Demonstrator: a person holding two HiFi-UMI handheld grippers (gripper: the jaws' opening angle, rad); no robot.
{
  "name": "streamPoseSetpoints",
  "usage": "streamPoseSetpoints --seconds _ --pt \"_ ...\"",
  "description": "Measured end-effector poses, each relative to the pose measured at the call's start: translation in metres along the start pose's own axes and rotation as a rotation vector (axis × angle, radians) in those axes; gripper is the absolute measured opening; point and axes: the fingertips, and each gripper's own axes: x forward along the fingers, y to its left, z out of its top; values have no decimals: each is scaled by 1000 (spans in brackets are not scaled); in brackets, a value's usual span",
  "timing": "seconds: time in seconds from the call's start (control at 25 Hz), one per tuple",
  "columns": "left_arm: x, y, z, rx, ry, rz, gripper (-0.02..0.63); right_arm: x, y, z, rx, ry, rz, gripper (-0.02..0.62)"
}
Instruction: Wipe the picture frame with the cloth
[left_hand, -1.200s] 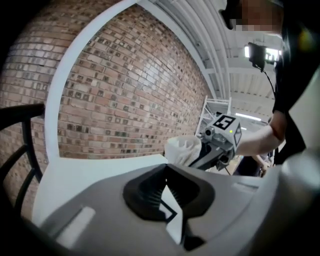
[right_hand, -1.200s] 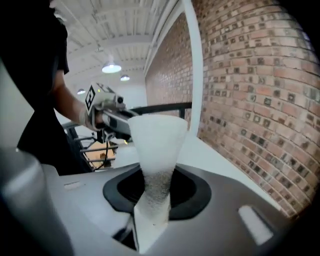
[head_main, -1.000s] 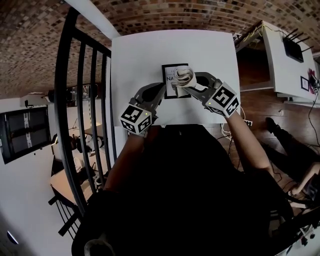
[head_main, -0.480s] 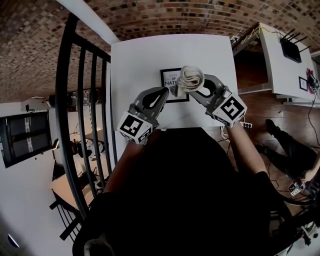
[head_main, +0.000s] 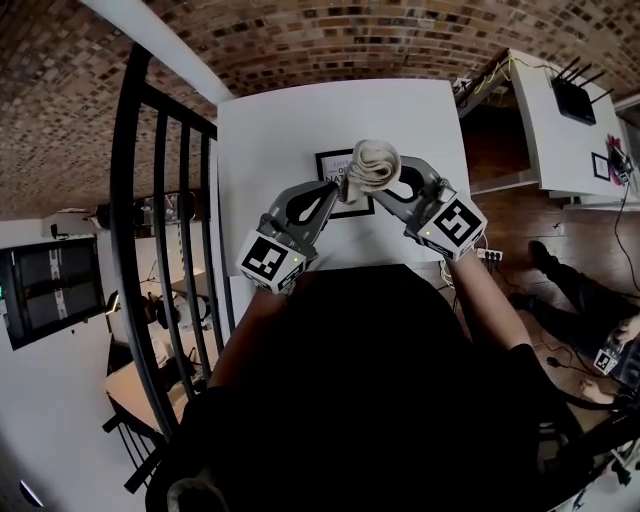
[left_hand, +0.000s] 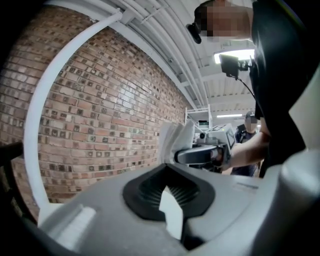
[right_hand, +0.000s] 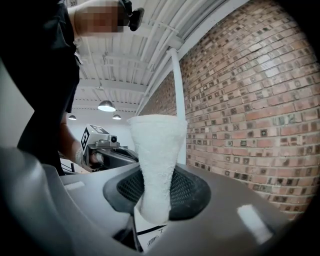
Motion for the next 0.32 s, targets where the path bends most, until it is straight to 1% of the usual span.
streamPoseSetpoints --seconds 0.16,0.32 --pt "3 4 0 -21 5 3 2 4 1 0 2 -5 7 112" --pt "4 8 -7 -23 2 -16 0 6 0 -3 3 -5 0 112"
